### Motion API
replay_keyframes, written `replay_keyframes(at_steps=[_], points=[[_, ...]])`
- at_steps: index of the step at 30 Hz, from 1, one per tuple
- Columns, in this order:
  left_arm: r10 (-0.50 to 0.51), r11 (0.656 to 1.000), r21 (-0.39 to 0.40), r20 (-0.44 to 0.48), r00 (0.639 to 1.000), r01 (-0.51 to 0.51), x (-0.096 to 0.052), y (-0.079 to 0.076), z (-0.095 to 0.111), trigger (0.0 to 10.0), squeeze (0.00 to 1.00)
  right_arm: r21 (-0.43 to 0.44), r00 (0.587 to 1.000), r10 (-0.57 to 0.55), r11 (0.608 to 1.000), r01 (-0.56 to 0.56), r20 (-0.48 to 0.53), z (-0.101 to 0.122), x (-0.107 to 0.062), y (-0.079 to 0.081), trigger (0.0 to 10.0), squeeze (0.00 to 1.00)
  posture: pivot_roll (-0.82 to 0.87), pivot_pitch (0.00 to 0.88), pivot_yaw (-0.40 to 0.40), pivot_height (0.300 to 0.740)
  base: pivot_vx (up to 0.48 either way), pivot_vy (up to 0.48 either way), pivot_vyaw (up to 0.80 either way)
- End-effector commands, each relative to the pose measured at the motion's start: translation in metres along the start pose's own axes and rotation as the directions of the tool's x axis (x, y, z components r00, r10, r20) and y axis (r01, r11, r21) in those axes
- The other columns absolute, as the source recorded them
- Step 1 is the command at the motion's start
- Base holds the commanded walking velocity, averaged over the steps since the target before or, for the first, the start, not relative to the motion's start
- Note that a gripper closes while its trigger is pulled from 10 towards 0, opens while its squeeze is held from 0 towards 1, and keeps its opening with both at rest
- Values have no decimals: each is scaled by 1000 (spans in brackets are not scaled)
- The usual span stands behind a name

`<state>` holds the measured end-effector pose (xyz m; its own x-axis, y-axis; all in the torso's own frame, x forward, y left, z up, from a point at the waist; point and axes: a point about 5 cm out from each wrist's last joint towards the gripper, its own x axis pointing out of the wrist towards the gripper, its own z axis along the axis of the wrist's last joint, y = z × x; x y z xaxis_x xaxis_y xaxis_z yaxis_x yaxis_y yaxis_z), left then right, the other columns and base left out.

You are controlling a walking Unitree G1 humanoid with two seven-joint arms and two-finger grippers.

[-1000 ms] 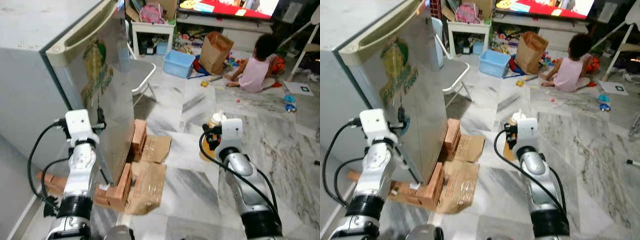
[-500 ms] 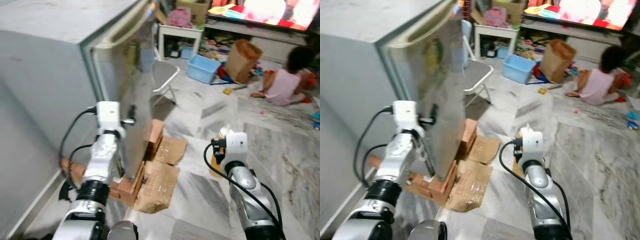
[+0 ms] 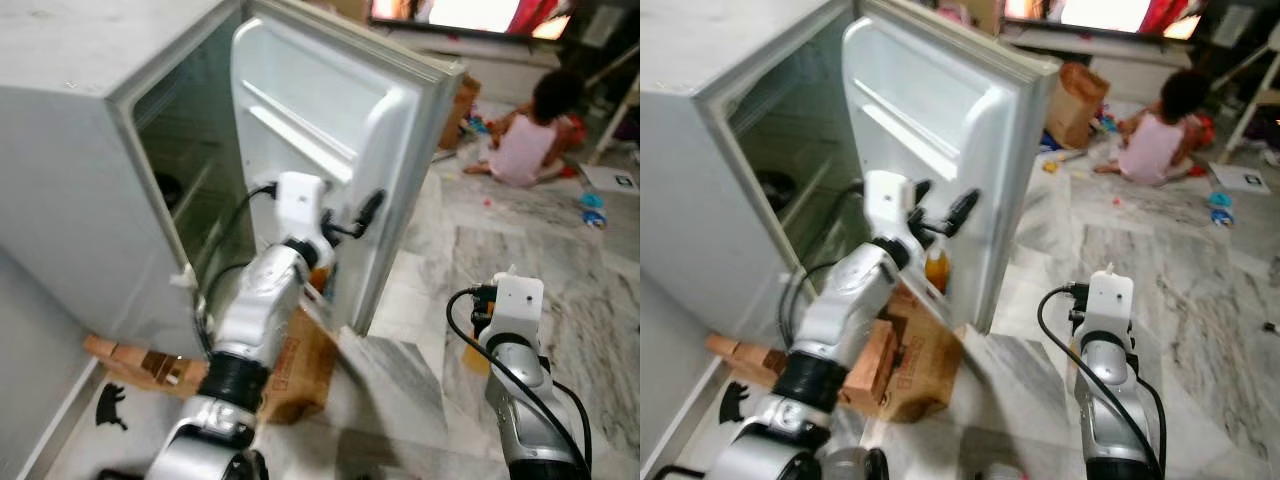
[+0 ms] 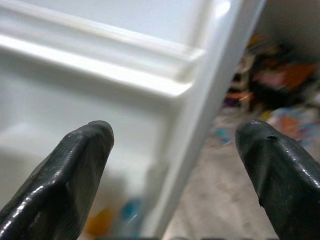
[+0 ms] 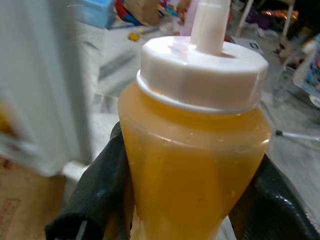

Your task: Restocking fridge

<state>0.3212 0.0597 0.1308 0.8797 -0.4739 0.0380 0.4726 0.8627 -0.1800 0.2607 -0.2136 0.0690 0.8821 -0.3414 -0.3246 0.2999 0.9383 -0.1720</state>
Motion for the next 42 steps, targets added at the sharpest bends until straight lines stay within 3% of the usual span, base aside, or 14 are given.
replay_keyframes(at_steps=[1,7,17,22,26,42], points=[[64,997,36,21,998,-64,-7,11,4,10000,0,4,1000,13,1000,-13,12,5,3,6,10000,0,28,0,-39,740,0,0,0],[214,971,105,27,976,-216,-30,34,-5,10000,0,13,1000,22,1000,-22,14,6,5,11,10000,0,39,0,-44,740,0,0,0],[317,940,135,-14,948,-312,-63,50,-23,10000,0,19,999,27,999,-28,26,11,12,13,10000,0,51,0,-50,740,0,-143,0],[329,933,162,-31,944,-320,-68,51,-27,10000,0,16,999,38,999,-39,38,14,16,16,10000,0,53,0,-48,740,0,-371,0],[327,934,166,-44,944,-316,-70,49,-31,10000,0,-7,994,46,999,-46,100,30,21,18,10000,0,47,0,-43,740,0,-397,0],[348,931,152,-80,934,-333,-78,46,-44,10000,0,0,995,36,999,-36,96,26,25,15,10000,0,48,0,-47,740,0,-407,0]])
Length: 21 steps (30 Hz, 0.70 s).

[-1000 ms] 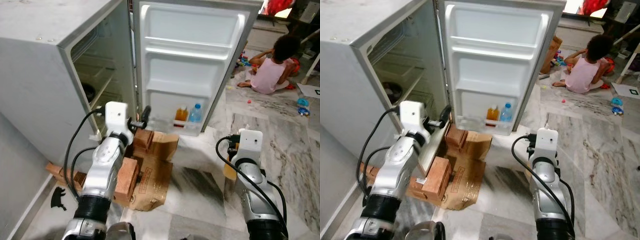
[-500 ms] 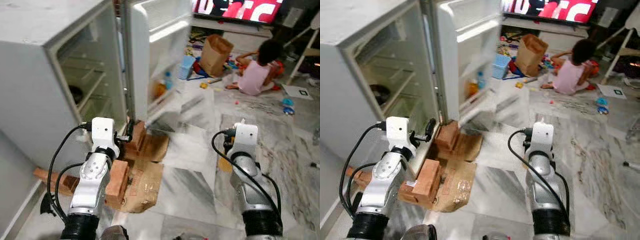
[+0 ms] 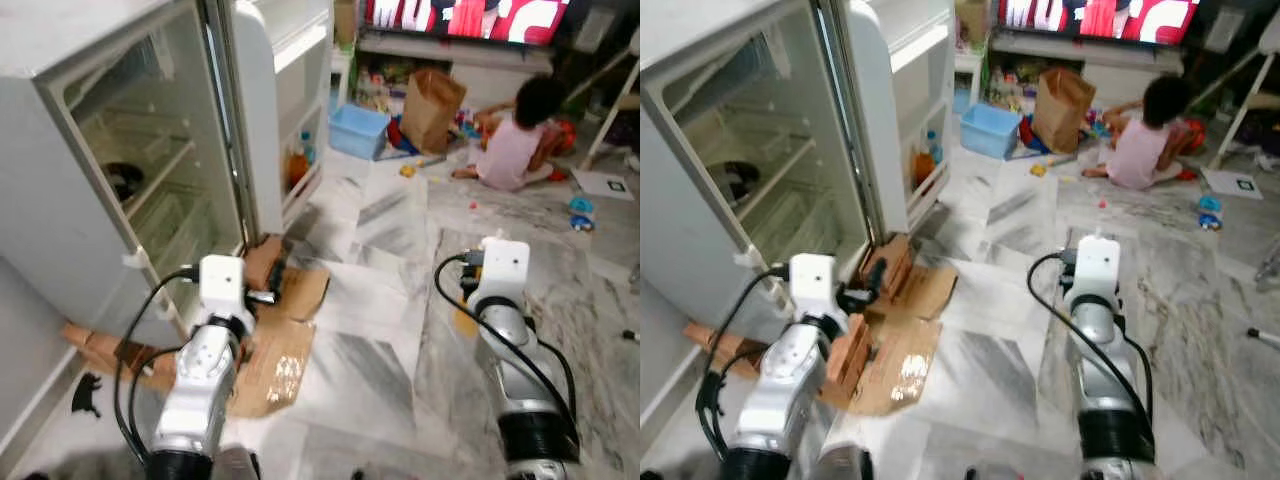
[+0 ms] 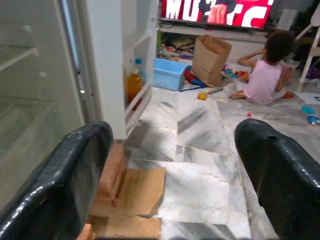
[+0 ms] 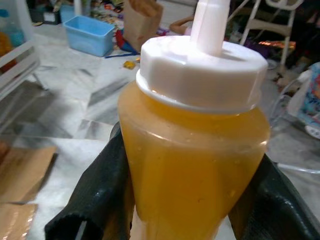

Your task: Restocking fridge

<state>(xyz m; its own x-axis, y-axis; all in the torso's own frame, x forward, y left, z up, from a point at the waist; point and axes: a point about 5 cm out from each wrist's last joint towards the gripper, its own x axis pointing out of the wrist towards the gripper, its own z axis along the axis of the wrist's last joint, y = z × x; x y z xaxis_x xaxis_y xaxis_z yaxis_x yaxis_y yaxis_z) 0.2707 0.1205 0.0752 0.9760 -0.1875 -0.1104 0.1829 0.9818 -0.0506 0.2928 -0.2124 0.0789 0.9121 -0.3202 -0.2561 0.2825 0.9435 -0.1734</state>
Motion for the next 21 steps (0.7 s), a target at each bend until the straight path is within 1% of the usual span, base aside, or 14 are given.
replay_keyframes(at_steps=[1,3,6,11,21], points=[[38,999,19,5,999,-38,0,10,1,10000,0,12,999,22,1000,-23,22,5,1,7,10000,0,48,0,-46,740,0,-454,0],[44,999,22,6,999,-44,0,11,1,10000,0,16,999,26,1000,-27,26,6,1,8,10000,0,47,0,-46,740,0,-446,0],[69,997,30,7,998,-69,1,16,2,10000,0,20,997,47,999,-48,62,12,1,12,10000,0,47,0,-46,740,304,-355,0],[80,995,57,8,997,-80,1,21,2,10000,0,7,992,78,997,-79,97,19,0,18,10000,0,47,0,-46,740,452,0,0],[75,995,67,11,997,-76,1,17,0,10000,0,17,988,101,994,-104,114,20,-2,21,10000,0,44,0,-45,740,458,0,0]])
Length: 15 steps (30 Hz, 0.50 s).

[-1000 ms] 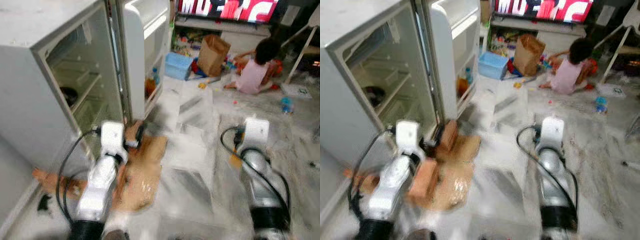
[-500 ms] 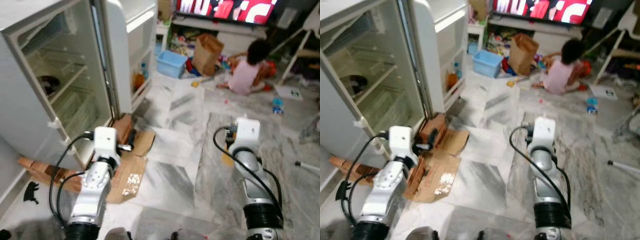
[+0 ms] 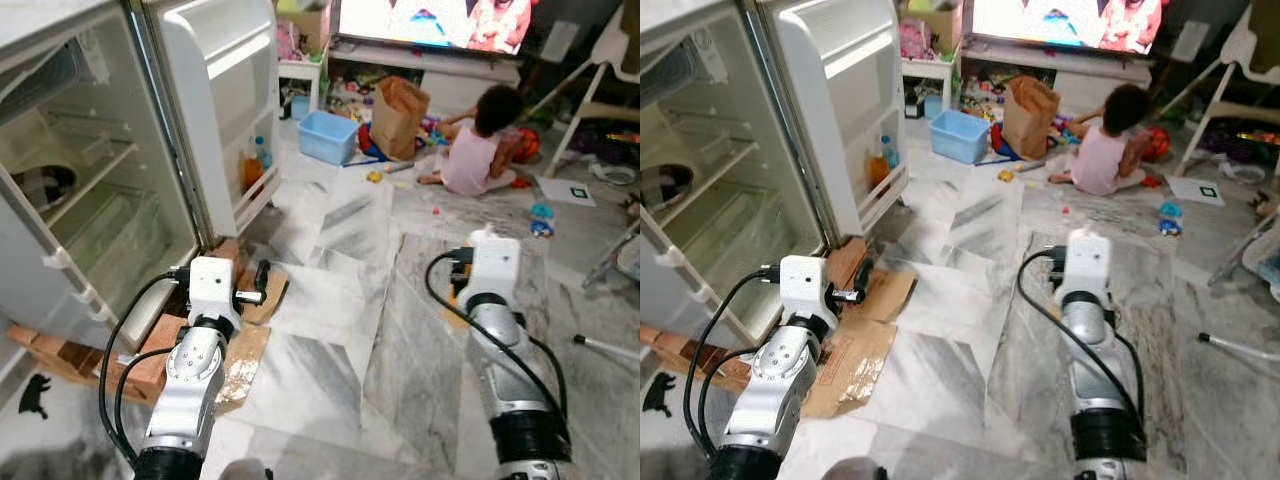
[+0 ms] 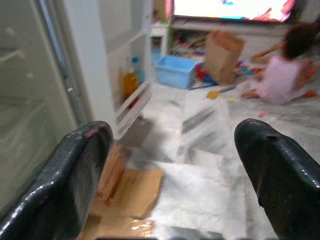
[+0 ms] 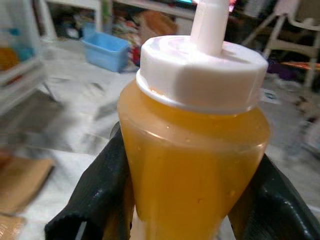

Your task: Restocking fridge

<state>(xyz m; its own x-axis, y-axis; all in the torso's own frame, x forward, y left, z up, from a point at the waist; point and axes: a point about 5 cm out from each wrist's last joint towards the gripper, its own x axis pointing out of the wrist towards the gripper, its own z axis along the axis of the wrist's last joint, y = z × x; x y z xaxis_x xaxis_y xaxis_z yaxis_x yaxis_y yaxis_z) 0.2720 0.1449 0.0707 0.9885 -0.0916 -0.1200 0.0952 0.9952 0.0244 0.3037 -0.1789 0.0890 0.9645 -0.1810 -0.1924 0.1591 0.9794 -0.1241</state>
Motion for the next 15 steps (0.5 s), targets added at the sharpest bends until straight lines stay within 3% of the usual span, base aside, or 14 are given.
replay_keyframes(at_steps=[1,15], points=[[-21,1000,5,18,1000,21,4,-8,4,10000,0,4,999,-28,1000,28,34,6,0,-12,10000,0,43,0,-45,740,458,0,0],[-10,1000,15,18,1000,10,5,-10,3,10000,0,-14,996,69,998,-69,59,9,-1,-3,10000,0,38,0,-47,740,458,0,0]])
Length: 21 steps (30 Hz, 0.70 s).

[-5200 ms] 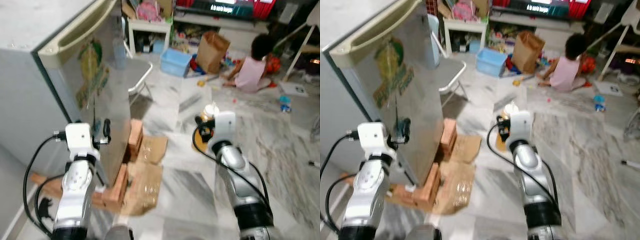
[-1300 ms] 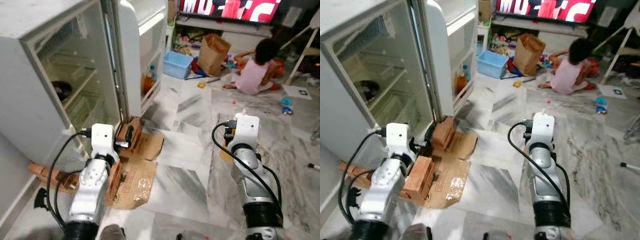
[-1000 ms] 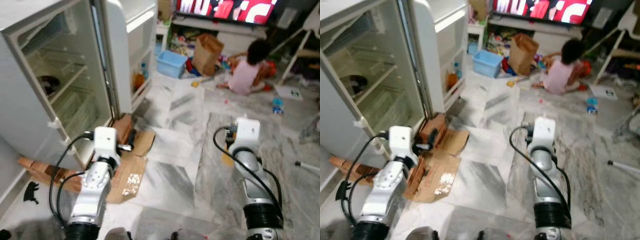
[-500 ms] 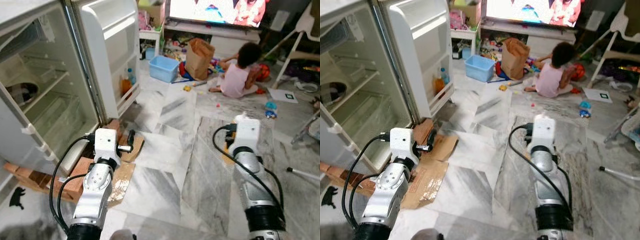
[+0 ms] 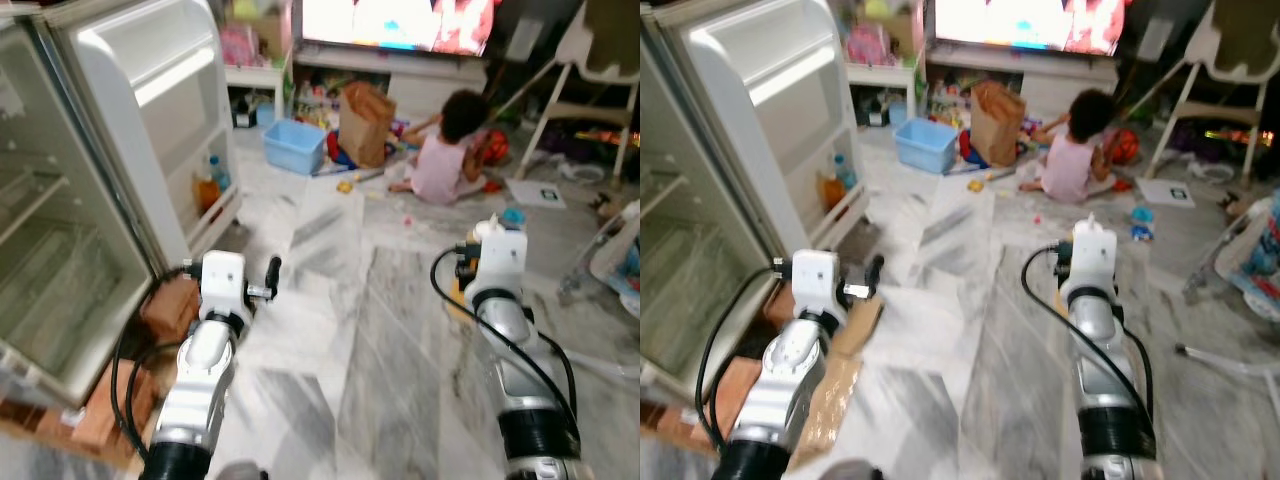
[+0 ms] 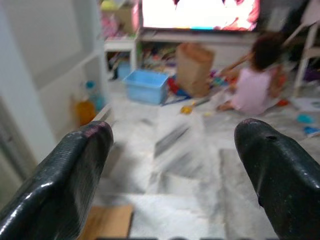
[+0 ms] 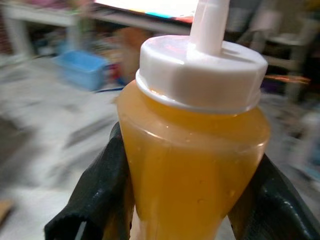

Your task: Restocking fridge

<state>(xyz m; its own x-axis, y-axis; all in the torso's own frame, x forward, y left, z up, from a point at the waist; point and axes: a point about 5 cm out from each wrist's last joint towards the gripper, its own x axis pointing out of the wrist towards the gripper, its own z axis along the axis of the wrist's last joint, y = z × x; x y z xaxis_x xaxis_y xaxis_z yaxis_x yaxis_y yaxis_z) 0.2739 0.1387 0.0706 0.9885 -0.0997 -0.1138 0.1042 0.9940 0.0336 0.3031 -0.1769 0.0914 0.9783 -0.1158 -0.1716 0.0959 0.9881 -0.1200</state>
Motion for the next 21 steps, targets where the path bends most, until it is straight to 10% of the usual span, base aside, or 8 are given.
replay_keyframes(at_steps=[1,21], points=[[4,1000,7,13,1000,-4,3,-4,3,10000,0,-8,999,21,1000,-20,35,7,0,-3,10000,0,36,0,-47,740,465,0,0],[46,998,39,16,999,-47,7,-2,1,10000,0,-4,993,104,995,-104,63,12,0,10,10000,0,37,0,-46,740,464,0,776]])
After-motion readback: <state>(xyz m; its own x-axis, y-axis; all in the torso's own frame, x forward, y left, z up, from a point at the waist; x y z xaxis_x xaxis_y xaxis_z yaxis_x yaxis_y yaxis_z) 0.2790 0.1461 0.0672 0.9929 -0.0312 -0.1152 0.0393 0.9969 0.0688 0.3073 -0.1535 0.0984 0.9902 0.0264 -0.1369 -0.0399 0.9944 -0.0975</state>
